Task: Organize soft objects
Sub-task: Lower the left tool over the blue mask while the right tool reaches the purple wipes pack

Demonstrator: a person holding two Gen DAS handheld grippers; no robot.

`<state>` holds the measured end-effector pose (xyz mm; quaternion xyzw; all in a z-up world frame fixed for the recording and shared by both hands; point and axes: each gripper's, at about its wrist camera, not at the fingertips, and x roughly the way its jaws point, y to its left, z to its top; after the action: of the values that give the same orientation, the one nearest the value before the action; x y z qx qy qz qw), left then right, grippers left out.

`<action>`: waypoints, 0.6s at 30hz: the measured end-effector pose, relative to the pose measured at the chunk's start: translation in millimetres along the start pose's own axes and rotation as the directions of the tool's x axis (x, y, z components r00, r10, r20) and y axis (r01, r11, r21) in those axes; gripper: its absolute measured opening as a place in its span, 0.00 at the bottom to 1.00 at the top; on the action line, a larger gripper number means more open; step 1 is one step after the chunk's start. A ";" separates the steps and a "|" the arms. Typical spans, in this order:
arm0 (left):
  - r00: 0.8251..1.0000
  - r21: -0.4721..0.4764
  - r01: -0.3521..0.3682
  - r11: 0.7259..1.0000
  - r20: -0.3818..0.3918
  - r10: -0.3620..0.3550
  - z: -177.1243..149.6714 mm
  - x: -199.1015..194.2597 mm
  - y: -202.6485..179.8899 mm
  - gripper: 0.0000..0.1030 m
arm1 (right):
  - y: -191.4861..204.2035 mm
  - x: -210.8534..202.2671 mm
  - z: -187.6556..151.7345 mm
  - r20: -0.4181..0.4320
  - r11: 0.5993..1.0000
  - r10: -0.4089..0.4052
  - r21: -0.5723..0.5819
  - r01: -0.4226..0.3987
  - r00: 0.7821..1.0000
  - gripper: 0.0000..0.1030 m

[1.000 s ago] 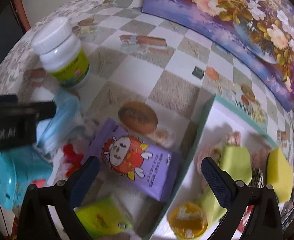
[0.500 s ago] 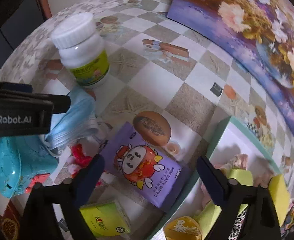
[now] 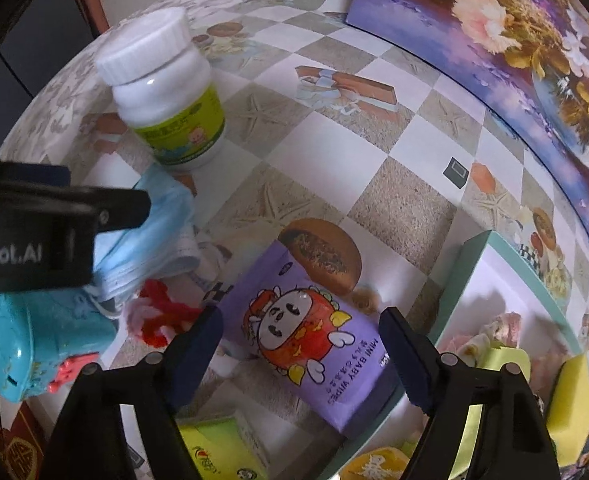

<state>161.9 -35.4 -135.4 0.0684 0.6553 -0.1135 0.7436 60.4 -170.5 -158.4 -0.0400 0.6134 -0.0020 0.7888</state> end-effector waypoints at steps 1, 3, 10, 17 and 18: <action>1.000 0.001 0.002 1.000 -0.002 -0.002 0.8 2.1 -2.7 0.85 | -0.9 1.3 1.3 0.002 1.000 -0.004 0.004 0.004 1.000 0.81; 1.000 0.006 0.003 1.000 -0.010 -0.002 2.0 6.4 -5.6 0.85 | -4.1 3.1 2.9 0.009 1.000 -0.001 0.013 0.001 1.000 0.81; 0.999 0.025 -0.030 0.999 -0.025 0.030 1.2 19.7 -21.5 0.85 | -18.2 11.1 4.6 -0.002 0.996 0.066 0.060 -0.066 0.998 0.80; 0.999 0.049 -0.027 0.998 -0.036 0.028 1.6 28.6 -31.4 0.66 | -27.7 13.6 1.0 -0.007 0.993 0.099 0.072 -0.098 0.995 0.76; 0.999 0.046 -0.015 0.999 -0.042 0.017 1.6 30.8 -33.1 0.64 | -28.8 12.6 -0.8 -0.007 0.992 0.101 0.073 -0.100 0.995 0.76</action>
<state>158.4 -70.1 -164.1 0.0931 0.6677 -0.1213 0.7285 64.1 -199.8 -168.9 0.0195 0.6182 0.0153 0.7856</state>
